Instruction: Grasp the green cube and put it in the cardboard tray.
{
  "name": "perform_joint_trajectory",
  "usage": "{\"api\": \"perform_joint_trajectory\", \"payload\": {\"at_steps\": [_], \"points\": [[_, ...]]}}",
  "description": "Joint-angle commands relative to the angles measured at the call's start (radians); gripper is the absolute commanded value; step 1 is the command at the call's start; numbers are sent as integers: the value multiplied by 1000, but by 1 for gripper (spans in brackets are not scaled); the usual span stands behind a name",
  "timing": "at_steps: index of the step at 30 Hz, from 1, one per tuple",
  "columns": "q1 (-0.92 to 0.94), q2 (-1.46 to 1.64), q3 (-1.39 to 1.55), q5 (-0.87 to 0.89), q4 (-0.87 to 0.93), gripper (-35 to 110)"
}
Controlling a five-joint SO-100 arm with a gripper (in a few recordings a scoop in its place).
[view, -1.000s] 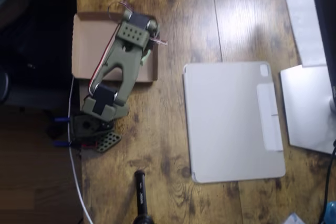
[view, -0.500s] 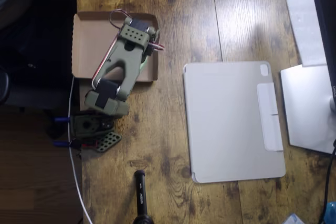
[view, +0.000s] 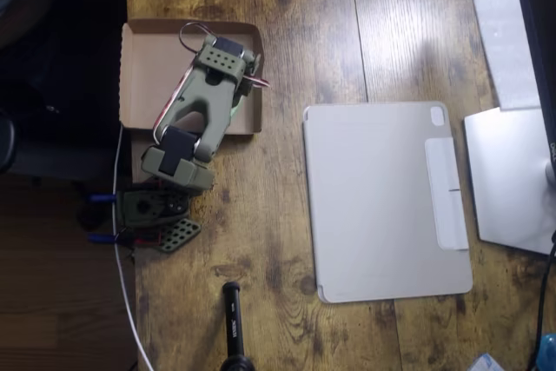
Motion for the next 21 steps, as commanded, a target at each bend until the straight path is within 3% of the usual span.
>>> {"api": "perform_joint_trajectory", "payload": {"at_steps": [1, 6, 21], "points": [[2, 28, 14, -21, 15, 21], [9, 46, -8, -38, 41, 28], [164, 37, -285, -189, 247, 28]]}}
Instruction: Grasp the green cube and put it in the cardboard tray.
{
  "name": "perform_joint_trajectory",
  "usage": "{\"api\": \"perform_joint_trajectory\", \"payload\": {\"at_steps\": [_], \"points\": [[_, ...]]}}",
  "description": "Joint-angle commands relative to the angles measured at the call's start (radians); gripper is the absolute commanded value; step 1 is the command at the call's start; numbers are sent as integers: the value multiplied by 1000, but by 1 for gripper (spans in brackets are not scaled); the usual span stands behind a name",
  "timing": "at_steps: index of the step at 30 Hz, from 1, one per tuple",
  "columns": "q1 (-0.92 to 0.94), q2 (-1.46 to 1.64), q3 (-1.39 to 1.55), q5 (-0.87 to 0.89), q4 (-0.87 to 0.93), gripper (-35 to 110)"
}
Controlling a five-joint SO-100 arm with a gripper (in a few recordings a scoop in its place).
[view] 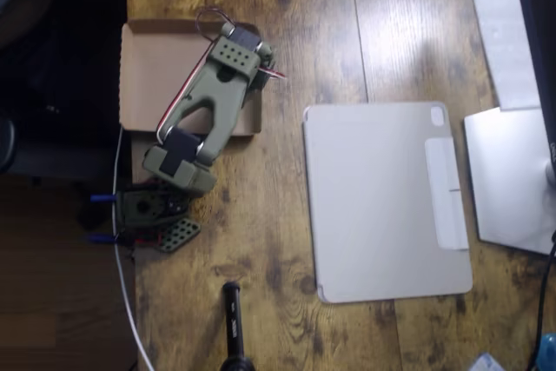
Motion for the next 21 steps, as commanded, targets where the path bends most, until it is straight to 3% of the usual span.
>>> {"api": "perform_joint_trajectory", "payload": {"at_steps": [1, 7, 12, 14, 21], "points": [[64, 40, -34, -66, 28, 28], [400, 25, -141, -109, 25, 13], [680, -84, -275, 127, 152, 4], [710, -121, -272, 222, 215, 2], [761, -138, -120, 295, 272, 0]]}}
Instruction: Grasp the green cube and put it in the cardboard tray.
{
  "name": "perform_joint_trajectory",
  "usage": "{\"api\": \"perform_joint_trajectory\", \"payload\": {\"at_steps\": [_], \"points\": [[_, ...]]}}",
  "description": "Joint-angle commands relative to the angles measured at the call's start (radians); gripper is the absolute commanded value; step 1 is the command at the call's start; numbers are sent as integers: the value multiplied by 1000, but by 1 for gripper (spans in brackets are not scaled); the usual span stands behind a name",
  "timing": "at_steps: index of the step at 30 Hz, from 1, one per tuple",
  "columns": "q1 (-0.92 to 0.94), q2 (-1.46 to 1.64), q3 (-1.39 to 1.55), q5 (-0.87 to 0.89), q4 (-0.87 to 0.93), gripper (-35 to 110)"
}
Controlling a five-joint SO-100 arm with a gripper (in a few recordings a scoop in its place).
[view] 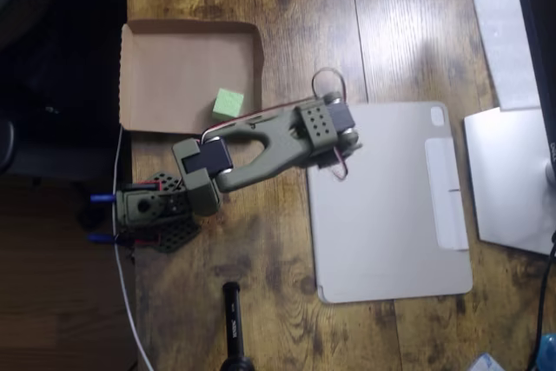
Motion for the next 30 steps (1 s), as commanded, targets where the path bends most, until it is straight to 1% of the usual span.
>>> {"api": "perform_joint_trajectory", "payload": {"at_steps": [1, 8, 15, 30], "points": [[14, 3, 48, 43, 43, 0], [52, 0, 129, 8, 44, 0], [114, -89, 133, 12, 46, 0], [100, -64, 132, 25, 48, 0]]}}
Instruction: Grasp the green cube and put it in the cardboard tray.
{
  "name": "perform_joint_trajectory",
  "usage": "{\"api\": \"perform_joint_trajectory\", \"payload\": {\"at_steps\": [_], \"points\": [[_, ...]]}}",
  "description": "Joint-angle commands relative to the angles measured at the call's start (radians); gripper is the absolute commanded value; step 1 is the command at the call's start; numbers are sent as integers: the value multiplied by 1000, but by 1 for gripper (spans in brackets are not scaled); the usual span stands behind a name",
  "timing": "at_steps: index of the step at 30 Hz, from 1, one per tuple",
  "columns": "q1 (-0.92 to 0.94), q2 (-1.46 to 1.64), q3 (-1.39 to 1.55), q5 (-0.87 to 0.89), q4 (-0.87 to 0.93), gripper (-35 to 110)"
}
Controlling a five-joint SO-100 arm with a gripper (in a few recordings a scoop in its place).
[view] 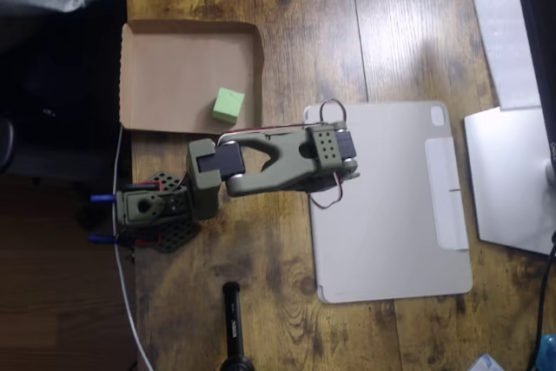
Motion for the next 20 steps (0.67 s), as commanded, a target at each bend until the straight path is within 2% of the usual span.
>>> {"api": "perform_joint_trajectory", "payload": {"at_steps": [1, 20], "points": [[2, 34, 8, 6, 14, 0], [-2, 66, 8, -2, 12, 0]]}}
